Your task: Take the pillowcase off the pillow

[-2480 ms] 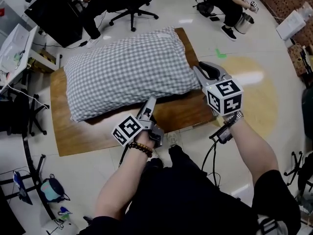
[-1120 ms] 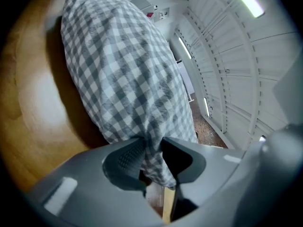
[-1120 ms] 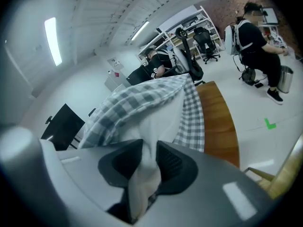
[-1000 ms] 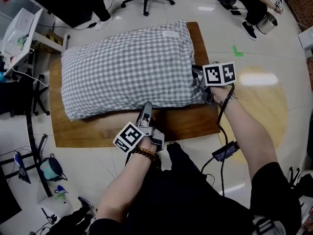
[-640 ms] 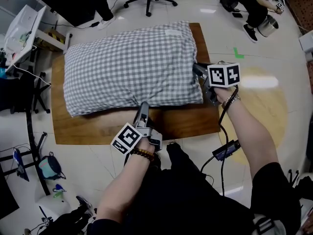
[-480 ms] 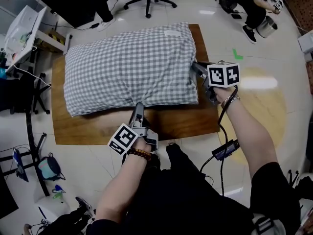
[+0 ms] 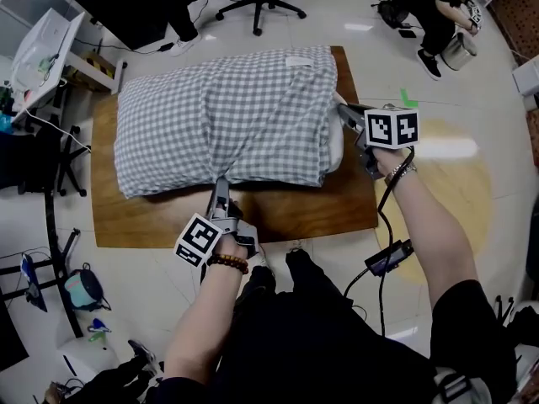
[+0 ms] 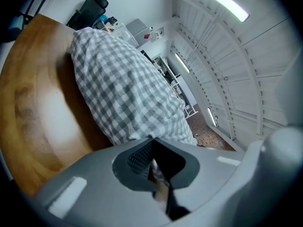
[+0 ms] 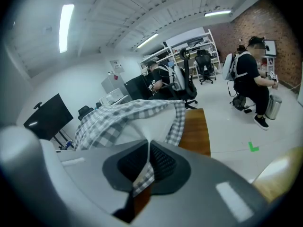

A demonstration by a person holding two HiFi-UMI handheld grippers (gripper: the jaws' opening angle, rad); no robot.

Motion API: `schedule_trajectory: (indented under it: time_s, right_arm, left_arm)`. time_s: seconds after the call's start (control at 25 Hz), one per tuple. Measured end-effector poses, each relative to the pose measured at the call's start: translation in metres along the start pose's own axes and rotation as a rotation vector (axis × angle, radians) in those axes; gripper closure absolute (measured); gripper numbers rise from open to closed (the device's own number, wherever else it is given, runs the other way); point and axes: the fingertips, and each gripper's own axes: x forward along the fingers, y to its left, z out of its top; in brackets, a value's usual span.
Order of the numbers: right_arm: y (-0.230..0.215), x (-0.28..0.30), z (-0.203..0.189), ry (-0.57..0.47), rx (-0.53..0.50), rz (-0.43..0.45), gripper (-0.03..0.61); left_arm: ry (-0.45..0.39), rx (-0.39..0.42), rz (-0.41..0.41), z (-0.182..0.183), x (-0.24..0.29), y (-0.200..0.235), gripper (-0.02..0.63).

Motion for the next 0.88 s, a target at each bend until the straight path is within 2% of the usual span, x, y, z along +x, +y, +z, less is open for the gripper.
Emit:
schedule_trajectory:
  time_s: [0.52,0.72,0.88]
  right_arm:
    - [-0.020,-0.012,0.001,-0.018,0.032,-0.053,0.569]
    - [-0.041,-0.023,-0.009,-0.025,0.042,-0.067,0.569]
    - [-0.035,-0.022,-0.014,-0.031,0.057,-0.077,0.569]
  left_arm:
    - [-0.070,-0.013,0.011,0.034,-0.012,0.011,0.611]
    - [-0.089,-0.009,0.013,0.029,-0.014,0.012,0.611]
    - [-0.097,-0.010,0.014,0.041,-0.022,0.016,0.611]
